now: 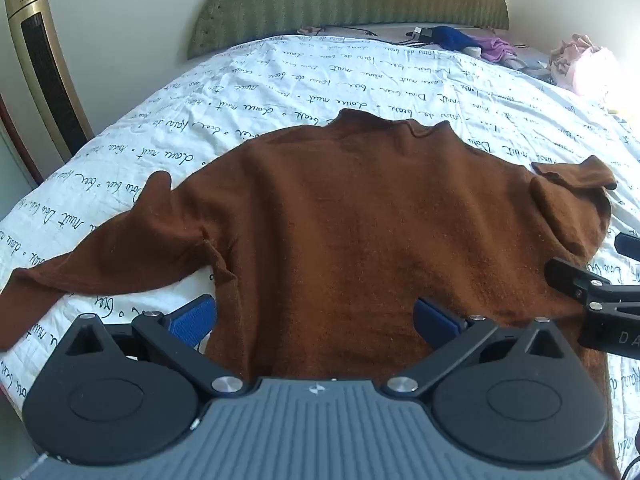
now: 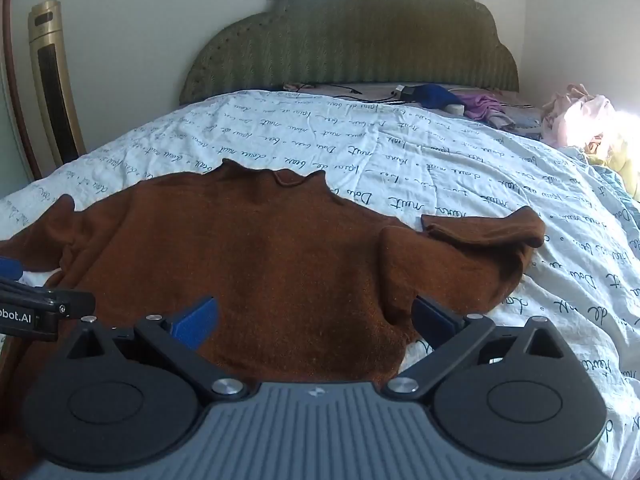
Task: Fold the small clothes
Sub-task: 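Move the right gripper toward the sweater's sleeve cuff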
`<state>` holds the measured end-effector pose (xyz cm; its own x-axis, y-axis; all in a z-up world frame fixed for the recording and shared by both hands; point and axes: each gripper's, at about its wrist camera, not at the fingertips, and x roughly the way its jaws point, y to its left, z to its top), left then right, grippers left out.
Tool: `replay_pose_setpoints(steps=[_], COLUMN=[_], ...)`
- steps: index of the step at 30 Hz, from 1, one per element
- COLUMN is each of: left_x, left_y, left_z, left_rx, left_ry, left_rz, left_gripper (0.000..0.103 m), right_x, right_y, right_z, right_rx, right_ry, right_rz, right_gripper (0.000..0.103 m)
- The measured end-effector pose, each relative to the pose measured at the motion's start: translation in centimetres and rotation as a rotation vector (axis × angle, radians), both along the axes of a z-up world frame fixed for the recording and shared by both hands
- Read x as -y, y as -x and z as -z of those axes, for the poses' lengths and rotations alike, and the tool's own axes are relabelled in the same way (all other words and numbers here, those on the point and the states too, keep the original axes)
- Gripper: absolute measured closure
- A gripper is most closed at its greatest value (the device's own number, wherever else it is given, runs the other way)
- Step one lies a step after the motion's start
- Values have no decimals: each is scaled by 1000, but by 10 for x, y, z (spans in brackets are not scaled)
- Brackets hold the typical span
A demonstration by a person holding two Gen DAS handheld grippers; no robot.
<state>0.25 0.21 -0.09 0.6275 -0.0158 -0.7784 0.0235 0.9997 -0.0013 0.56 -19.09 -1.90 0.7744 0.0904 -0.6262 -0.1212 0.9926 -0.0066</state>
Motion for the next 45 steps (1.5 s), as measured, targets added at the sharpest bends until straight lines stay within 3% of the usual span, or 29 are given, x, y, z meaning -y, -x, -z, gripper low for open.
replay_pose_setpoints(steps=[2, 5, 9, 13, 16, 23, 31, 34, 36, 38, 41, 45], left_x=[-6, -2, 2, 2, 2, 3, 3, 6, 7, 8, 8, 8], left_y=[-5, -19, -15, -23, -26, -29, -28, -27, -26, -26, -27, -29], left_z=[1, 5, 8, 13, 14, 10, 12, 12, 12, 13, 12, 13], left_rx=[-24, -50, -29, -42, -41, -36, -49, -49, -51, -53, -59, -69], left_ry=[19, -52, -87, -111, -125, -149, -158, -155, -151, -149, -149, -151], left_rz=[13, 10, 19, 19, 24, 24, 16, 16, 14, 12, 6, -15], left_gripper=[0, 0, 0, 0, 0, 0, 0, 0, 0, 0, 0, 0], right_x=[3, -3, 14, -2, -5, 3, 5, 13, 16, 13, 9, 20], right_y=[5, -6, -5, -1, -5, -12, -7, 7, 19, 17, -4, -8], right_z=[-3, -3, 7, 12, 14, 17, 21, 5, -9, -8, 8, 8], right_rx=[7, -25, -3, 35, 27, 8, -20, 96, 229, 279, 144, 148], right_ry=[-13, 5, -118, 13, 35, -77, -113, -144, -107, -24, 79, 8], right_rz=[23, 0, 11, 23, 27, 12, -13, -4, 37, 39, -39, -27], right_gripper=[0, 0, 0, 0, 0, 0, 0, 0, 0, 0, 0, 0])
